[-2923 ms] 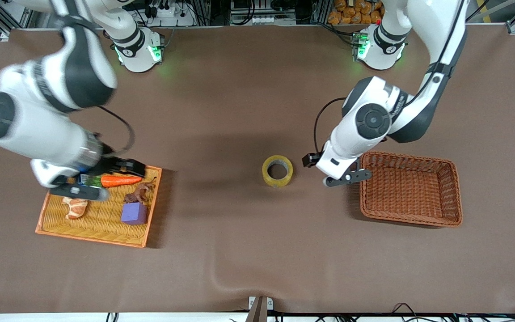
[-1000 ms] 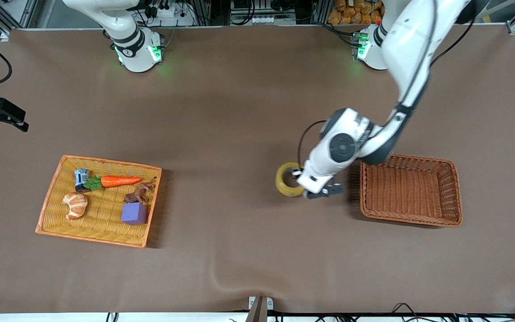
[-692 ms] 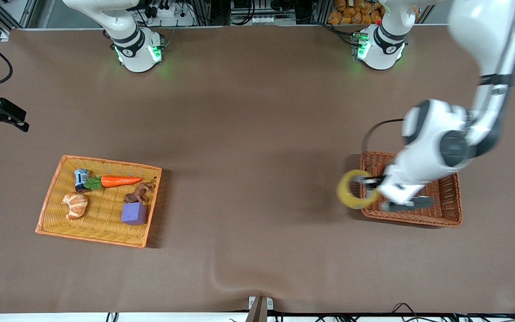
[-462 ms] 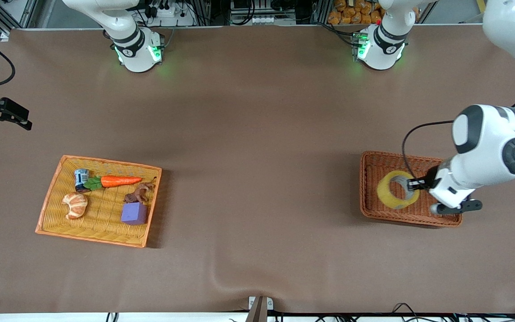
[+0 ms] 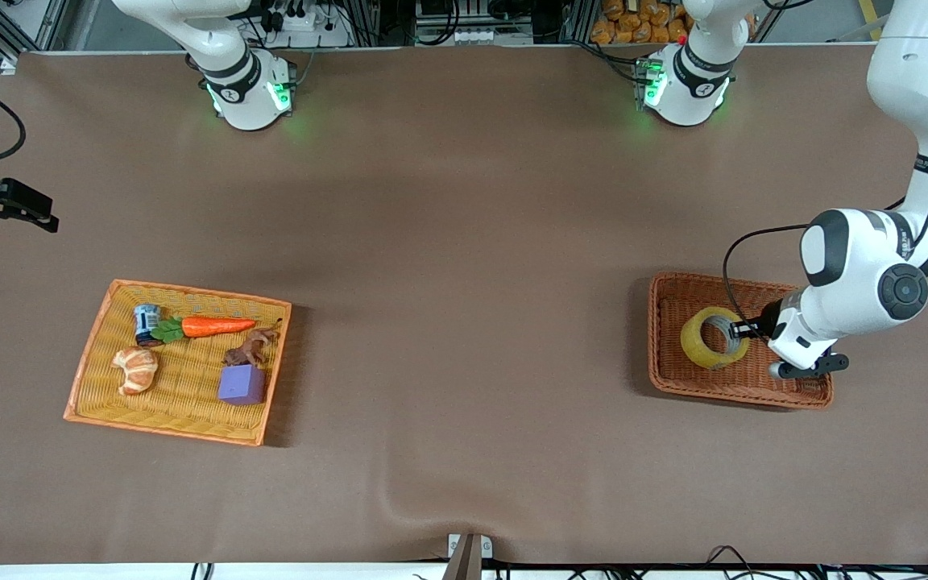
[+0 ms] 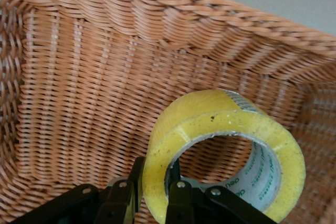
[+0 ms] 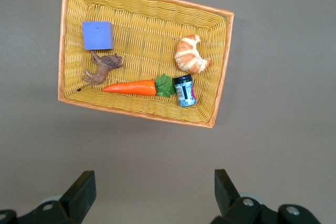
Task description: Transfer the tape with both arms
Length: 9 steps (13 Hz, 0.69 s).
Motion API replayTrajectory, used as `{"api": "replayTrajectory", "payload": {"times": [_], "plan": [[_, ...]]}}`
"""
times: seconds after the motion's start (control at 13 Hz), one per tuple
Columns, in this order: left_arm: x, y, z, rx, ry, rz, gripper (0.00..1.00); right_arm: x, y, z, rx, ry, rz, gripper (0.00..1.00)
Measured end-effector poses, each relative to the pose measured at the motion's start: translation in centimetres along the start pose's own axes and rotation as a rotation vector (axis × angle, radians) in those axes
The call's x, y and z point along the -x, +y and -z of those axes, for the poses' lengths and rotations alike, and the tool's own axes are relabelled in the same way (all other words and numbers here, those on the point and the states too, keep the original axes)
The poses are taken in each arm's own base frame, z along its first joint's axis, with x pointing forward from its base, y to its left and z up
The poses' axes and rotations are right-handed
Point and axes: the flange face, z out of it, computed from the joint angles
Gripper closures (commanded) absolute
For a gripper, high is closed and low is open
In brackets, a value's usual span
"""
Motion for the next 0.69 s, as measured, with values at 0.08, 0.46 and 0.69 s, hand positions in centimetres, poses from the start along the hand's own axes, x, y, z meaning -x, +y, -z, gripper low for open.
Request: {"api": "replayTrajectory", "payload": {"times": [0.08, 0.46, 0.69], "plan": [[-0.2, -0.2, 0.4, 0.001, 0.013, 0.003, 0.00, -0.1, 0.0, -0.1, 0.000, -0.002, -0.009, 0.00], [-2.4, 0.4, 11.5, -0.010, 0.164, 0.003, 0.00, -0.2, 0.3, -0.2, -0.047, 0.003, -0.034, 0.00], [-1.2, 1.7, 24.2, -0.047, 0.127, 0.001, 0.00, -0.1, 0.6, -0.3, -0.059, 0.005, -0.042, 0.00]]}}
